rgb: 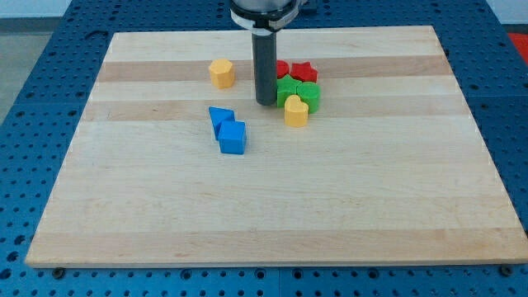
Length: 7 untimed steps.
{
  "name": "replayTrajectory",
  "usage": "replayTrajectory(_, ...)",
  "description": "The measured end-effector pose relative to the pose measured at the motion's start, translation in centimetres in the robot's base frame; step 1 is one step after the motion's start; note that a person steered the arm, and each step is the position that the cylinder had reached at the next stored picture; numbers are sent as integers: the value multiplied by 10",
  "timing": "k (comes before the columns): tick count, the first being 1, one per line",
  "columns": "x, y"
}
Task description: Move the yellow hexagon slightly down and right
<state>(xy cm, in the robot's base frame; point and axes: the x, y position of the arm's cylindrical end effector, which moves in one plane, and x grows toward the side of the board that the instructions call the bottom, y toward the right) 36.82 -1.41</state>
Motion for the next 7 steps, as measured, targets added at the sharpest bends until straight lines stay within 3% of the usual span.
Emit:
replayTrajectory(1, 5, 0)
replayTrajectory(4, 1, -89)
replayTrajectory(6, -49, -150)
replayTrajectory(7, -104, -150)
